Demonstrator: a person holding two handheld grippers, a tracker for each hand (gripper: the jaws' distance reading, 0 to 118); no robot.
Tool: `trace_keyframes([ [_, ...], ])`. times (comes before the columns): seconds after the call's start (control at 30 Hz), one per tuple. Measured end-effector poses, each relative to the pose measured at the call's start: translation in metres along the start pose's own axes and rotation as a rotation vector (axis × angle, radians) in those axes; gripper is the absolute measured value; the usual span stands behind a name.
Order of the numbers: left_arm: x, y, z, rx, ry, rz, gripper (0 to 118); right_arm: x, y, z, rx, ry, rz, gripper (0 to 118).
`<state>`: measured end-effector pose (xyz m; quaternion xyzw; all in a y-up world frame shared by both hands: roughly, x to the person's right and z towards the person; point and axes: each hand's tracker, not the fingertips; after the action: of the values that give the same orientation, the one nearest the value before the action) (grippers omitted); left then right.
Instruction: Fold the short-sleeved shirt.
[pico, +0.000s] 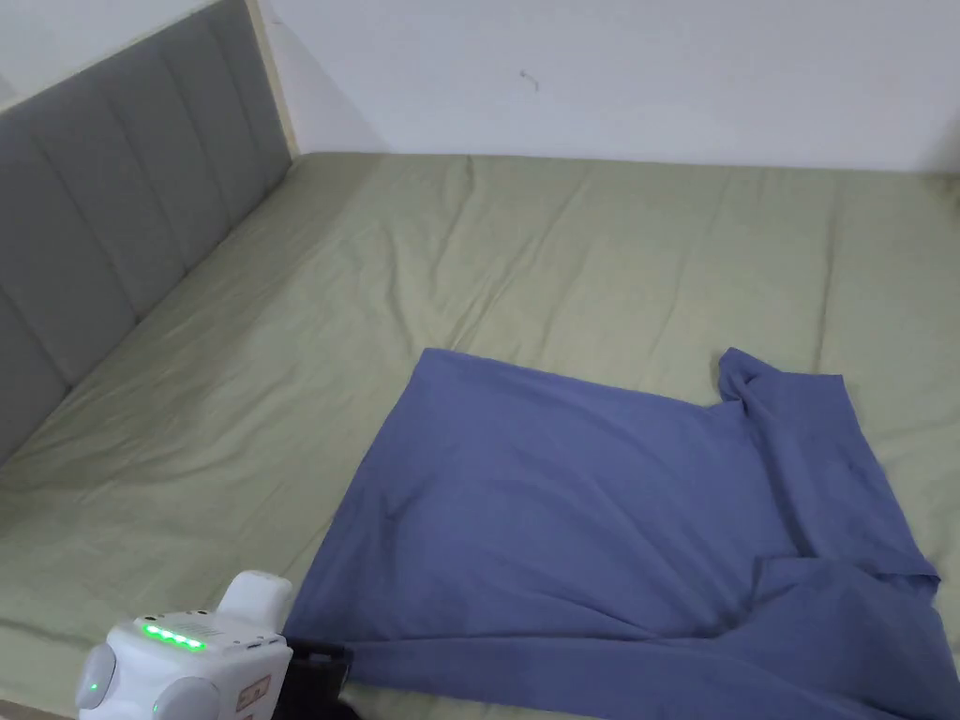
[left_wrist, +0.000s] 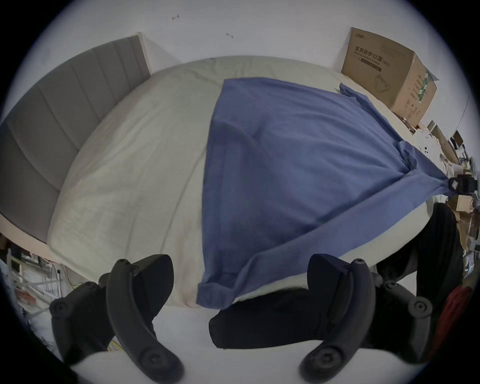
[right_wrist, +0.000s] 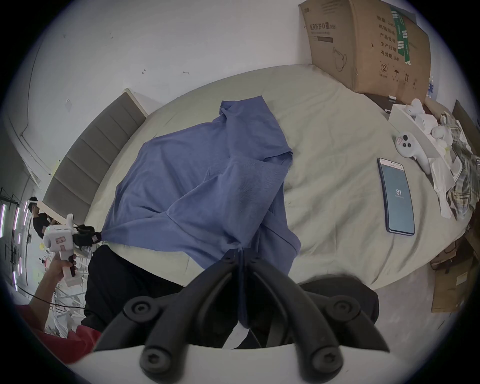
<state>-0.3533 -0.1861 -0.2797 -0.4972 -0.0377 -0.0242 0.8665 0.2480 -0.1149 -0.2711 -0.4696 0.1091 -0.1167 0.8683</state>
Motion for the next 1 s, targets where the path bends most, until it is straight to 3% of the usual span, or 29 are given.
trace_keyframes([
  [0.07, 0.005, -0.002, -0.003, -0.007, 0.041, -0.043, 50, 0.000, 0.000, 0.000, -0.002, 0.008, -0.015, 1],
  [0.1, 0.002, -0.004, -0.005, -0.006, 0.045, -0.052, 32, 0.001, 0.001, 0.000, -0.003, 0.011, -0.018, 1],
  [0.3, -0.006, -0.001, -0.010, -0.030, 0.016, 0.020, 19, 0.000, 0.004, 0.003, 0.002, 0.022, -0.020, 1],
  [0.37, -0.005, 0.001, 0.001, -0.015, 0.017, 0.038, 6, -0.001, 0.005, 0.007, 0.011, 0.016, -0.026, 1],
  [0.77, -0.013, 0.004, 0.050, 0.070, -0.030, 0.074, 5, -0.009, -0.001, 0.043, 0.075, 0.034, -0.002, 1],
  [1.0, -0.010, 0.010, 0.093, 0.146, -0.051, 0.079, 5, -0.008, -0.007, 0.063, 0.089, -0.001, 0.067, 1],
])
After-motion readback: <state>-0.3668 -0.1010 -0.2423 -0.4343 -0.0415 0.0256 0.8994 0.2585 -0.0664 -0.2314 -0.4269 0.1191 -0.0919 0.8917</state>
